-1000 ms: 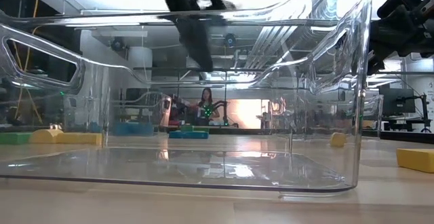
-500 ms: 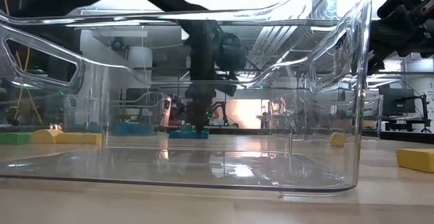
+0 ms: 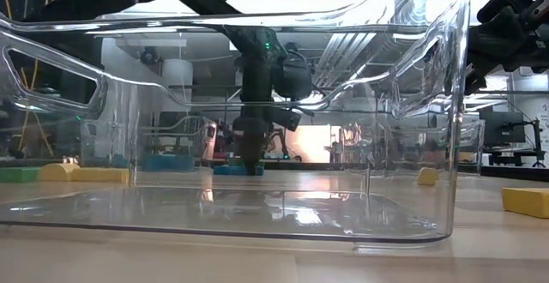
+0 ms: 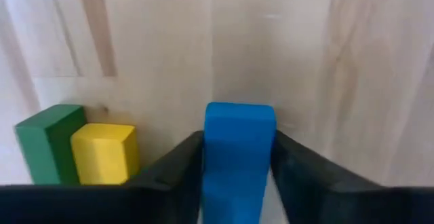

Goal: Sort blocks
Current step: Put the blue block into the left transparent bin

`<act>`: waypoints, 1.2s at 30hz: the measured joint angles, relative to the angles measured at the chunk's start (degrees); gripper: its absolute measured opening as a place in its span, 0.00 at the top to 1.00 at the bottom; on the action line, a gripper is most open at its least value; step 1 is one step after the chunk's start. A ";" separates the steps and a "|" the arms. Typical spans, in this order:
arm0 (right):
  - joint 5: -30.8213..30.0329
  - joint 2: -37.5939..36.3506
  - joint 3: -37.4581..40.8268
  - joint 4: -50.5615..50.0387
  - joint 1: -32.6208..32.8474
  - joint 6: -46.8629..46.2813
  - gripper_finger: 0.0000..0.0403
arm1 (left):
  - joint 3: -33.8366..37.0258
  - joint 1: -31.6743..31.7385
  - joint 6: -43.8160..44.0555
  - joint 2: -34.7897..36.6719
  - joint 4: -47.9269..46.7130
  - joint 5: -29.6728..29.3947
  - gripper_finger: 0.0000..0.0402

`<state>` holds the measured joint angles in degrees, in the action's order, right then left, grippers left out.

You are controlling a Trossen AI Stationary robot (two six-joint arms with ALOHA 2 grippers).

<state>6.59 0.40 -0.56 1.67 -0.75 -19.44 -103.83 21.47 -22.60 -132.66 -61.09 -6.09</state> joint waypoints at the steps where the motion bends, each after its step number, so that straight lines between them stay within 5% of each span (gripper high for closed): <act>1: 0.00 0.00 0.00 0.02 0.00 0.00 0.99 | 0.00 0.03 0.24 0.02 -0.03 0.36 0.76; 9: 0.00 0.00 -0.01 0.01 0.00 0.01 0.99 | -7.03 0.09 1.96 1.26 -5.20 1.33 0.82; 13: 0.02 0.09 0.00 0.00 0.01 0.01 0.99 | -13.08 0.48 5.24 7.20 -6.84 1.73 0.82; 19: 0.00 0.42 0.00 0.01 0.02 0.01 0.99 | -11.55 3.38 13.44 20.67 -3.44 2.04 0.82; 23: 0.00 0.42 -0.02 0.02 0.01 0.02 0.99 | -2.47 7.68 18.58 29.98 -0.82 -0.53 0.82; 31: 0.00 0.41 -0.02 0.00 0.00 0.00 0.99 | 32.55 15.60 27.13 51.27 13.67 -2.26 0.82; 36: 0.00 0.39 -0.01 0.02 0.00 0.00 0.99 | 45.20 18.13 29.94 59.80 22.60 -2.16 0.79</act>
<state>6.59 0.80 -0.57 1.69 -0.74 -19.44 -58.62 39.61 7.34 -72.86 -38.50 -8.25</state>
